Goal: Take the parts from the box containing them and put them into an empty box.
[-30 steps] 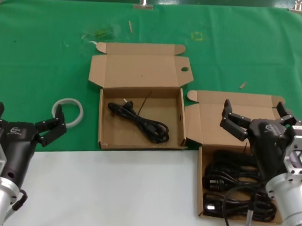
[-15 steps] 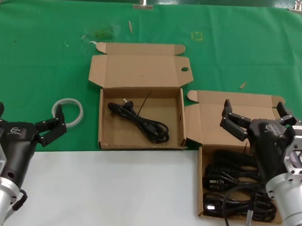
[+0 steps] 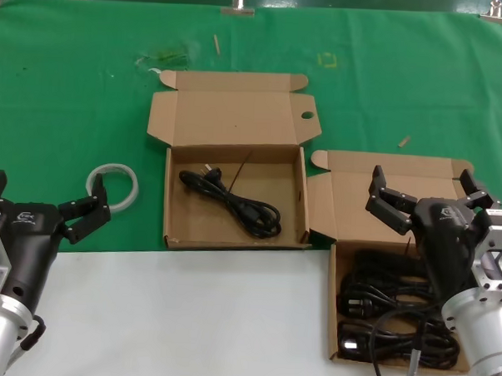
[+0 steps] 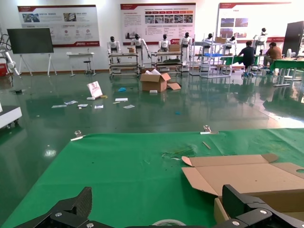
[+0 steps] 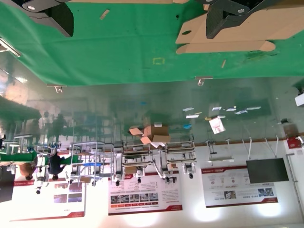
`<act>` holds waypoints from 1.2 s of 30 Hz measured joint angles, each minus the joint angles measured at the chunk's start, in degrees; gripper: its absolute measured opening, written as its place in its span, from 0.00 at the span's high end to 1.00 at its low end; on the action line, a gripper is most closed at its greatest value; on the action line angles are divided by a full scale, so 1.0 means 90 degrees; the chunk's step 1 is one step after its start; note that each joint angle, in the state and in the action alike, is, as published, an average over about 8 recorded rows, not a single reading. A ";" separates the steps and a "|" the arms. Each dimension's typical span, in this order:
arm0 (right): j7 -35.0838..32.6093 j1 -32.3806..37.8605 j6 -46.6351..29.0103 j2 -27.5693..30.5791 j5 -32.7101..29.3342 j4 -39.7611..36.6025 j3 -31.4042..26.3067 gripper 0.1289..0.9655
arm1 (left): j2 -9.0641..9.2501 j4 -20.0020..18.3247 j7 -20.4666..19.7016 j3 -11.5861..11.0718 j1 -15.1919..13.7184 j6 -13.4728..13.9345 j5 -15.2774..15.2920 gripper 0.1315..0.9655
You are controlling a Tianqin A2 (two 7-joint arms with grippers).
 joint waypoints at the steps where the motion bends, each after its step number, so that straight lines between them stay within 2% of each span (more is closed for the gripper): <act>1: 0.0000 0.0000 0.0000 0.0000 0.0000 0.0000 0.0000 0.00 | 0.0000 0.0000 0.0000 0.0000 0.0000 0.0000 0.0000 0.00; 36: 0.0000 0.0000 0.0000 0.0000 0.0000 0.0000 0.0000 0.00 | 0.0000 0.0000 0.0000 0.0000 0.0000 0.0000 0.0000 0.00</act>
